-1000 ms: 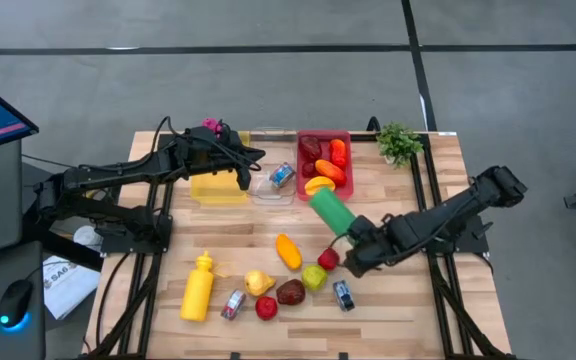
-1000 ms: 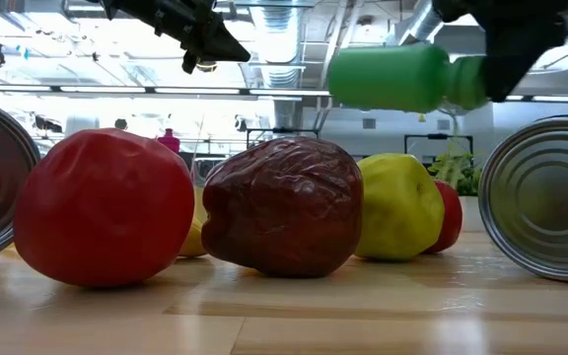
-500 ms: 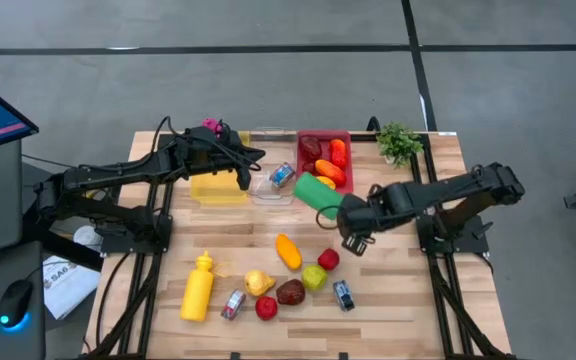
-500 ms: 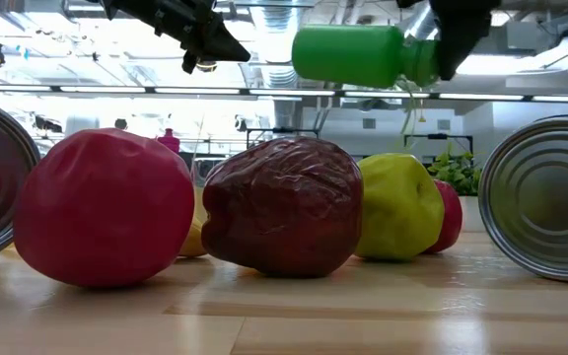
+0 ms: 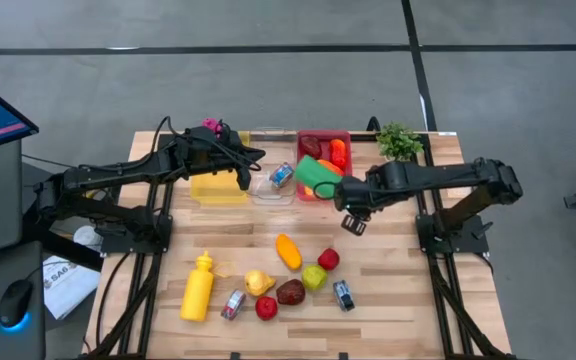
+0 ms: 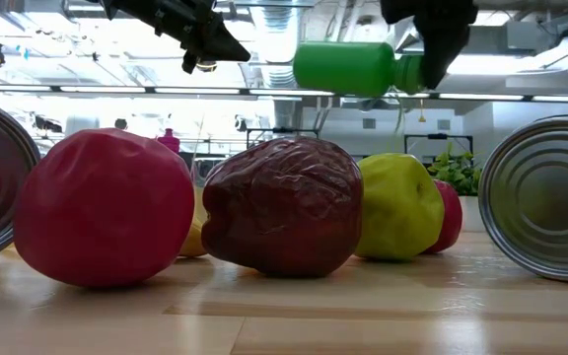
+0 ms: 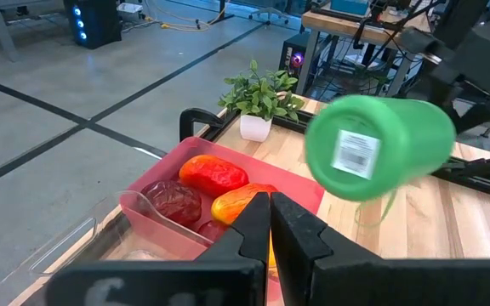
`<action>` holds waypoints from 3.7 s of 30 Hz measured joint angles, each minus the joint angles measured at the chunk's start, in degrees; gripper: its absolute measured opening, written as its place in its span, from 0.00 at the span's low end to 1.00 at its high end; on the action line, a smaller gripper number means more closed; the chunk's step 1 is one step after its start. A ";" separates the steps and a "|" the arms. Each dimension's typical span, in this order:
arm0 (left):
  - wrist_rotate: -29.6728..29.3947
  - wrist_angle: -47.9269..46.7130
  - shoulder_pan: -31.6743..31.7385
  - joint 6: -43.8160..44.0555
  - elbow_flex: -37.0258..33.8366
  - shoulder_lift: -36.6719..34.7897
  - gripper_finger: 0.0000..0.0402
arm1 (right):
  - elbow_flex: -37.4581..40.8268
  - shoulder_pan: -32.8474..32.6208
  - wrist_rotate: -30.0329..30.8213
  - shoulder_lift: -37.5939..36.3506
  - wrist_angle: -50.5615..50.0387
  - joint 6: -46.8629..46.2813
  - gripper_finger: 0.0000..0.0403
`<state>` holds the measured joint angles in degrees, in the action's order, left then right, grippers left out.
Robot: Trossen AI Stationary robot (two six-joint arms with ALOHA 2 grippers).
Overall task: Pick & Place Food Item
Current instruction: Put the green tumbler into the yellow bin
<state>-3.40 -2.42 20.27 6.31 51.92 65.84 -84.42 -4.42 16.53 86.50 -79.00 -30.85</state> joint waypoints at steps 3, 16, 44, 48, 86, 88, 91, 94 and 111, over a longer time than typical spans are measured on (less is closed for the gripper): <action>0.00 -0.04 0.00 0.00 0.00 0.00 0.00 | 0.01 1.19 0.00 0.00 -0.02 -0.02 0.13; 0.00 -0.07 0.00 0.00 0.00 0.00 0.00 | 0.02 2.35 -0.12 0.00 0.13 -2.54 0.13; 0.15 0.78 -0.28 -11.25 0.00 0.00 0.00 | 0.04 7.60 -5.30 0.00 0.13 0.16 0.13; 0.13 2.27 -0.33 -14.61 0.02 0.00 0.04 | 0.04 7.60 -7.77 0.00 0.13 1.49 0.13; 0.42 16.68 -5.01 -48.06 0.02 0.02 0.98 | 0.04 7.55 -12.49 0.00 0.18 2.39 0.13; 0.42 17.48 -5.01 -48.06 0.02 0.02 0.98 | 0.04 7.55 -12.86 0.00 0.19 2.40 0.13; 0.42 17.96 -5.01 -48.09 0.02 0.02 0.98 | 0.04 7.84 -13.99 0.00 0.63 2.38 0.13; 0.42 17.90 -5.01 -48.11 0.02 0.02 0.99 | 0.04 8.58 -16.63 0.00 2.20 2.36 0.13; -12.31 8.91 -13.58 -65.73 0.02 1.85 0.99 | 0.06 15.46 -44.13 0.00 19.43 -11.51 0.13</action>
<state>-15.71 6.49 6.69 -59.42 51.94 67.70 -84.36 11.04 -27.60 86.50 -59.57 -42.36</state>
